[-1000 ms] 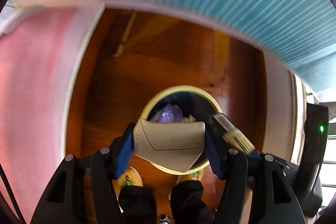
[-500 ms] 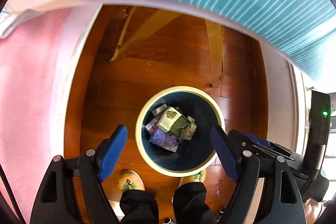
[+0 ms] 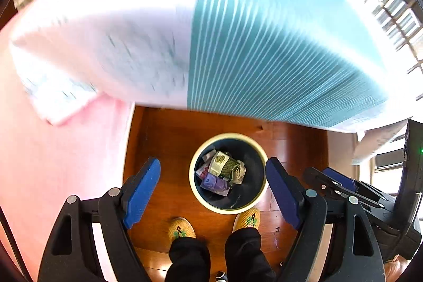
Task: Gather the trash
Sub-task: 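Raise both tools back toward the table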
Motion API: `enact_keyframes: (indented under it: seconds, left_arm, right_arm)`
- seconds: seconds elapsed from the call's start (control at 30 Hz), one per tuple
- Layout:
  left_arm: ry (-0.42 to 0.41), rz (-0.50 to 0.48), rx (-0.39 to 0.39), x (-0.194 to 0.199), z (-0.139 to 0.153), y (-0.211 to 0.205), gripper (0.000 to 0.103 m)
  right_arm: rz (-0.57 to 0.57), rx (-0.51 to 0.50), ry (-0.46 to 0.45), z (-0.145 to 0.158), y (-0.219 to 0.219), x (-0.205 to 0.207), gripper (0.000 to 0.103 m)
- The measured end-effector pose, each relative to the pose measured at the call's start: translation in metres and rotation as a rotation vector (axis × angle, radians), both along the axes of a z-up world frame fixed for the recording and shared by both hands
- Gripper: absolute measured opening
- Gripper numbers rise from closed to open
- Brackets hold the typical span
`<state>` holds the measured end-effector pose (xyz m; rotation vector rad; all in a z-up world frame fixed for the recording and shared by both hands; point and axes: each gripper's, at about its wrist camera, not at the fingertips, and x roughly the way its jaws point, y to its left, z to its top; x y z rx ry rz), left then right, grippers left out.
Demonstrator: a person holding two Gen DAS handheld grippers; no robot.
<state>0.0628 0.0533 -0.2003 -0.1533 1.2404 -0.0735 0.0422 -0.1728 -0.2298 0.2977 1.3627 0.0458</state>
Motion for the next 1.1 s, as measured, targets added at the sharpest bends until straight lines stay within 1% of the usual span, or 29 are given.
enact_keyframes:
  seconds: [0.1,0.3,0.33,0.43,0.47,0.5,0.57,0.7,0.83,0.9,0.97,1.1]
  left_arm:
    - [-0.059,-0.036,0.025,-0.002,0.048,0.006,0.08]
    - [-0.192,-0.11,0.065,-0.004,0.141,0.016,0.08]
    - [-0.218,-0.119,0.069,-0.004,0.152,0.015,0.08]
    - [-0.304,-0.131,0.091,-0.001,0.198,0.016,0.08]
    - [-0.316,-0.132,0.098,0.0,0.211,0.015,0.08]
    - [-0.342,-0.132,0.1,0.001,0.227,0.015,0.08]
    - [-0.383,-0.138,0.09,0.003,0.249,0.016,0.08]
    - [-0.435,-0.148,0.07,0.013,0.28,0.018,0.08]
    - [-0.467,-0.159,0.064,0.038,0.294,0.016,0.08]
    - [-0.472,-0.161,0.067,0.052,0.297,0.014,0.08]
    - [-0.462,-0.164,0.06,0.069,0.298,0.01,0.08]
    - [-0.424,-0.153,0.031,0.112,0.288,0.0,0.08]
  right_arm:
    - [0.003,0.0,-0.046,0.048,0.008,-0.004,0.047]
    - [-0.003,-0.028,-0.139,0.133,0.02,-0.01,0.047]
    - [-0.004,-0.033,-0.153,0.144,0.021,-0.011,0.047]
    - [-0.009,-0.06,-0.222,0.182,0.024,-0.011,0.047]
    - [-0.014,-0.071,-0.251,0.196,0.025,-0.011,0.047]
    - [-0.02,-0.08,-0.277,0.205,0.025,-0.012,0.047]
    - [-0.035,-0.101,-0.33,0.227,0.024,-0.009,0.047]
    - [-0.062,-0.13,-0.417,0.265,0.021,0.005,0.047]
    - [-0.075,-0.159,-0.479,0.293,0.014,0.025,0.047]
    - [-0.076,-0.178,-0.492,0.3,0.009,0.037,0.047]
    - [-0.073,-0.179,-0.486,0.303,0.002,0.052,0.047]
    - [-0.052,-0.17,-0.475,0.301,-0.015,0.091,0.047]
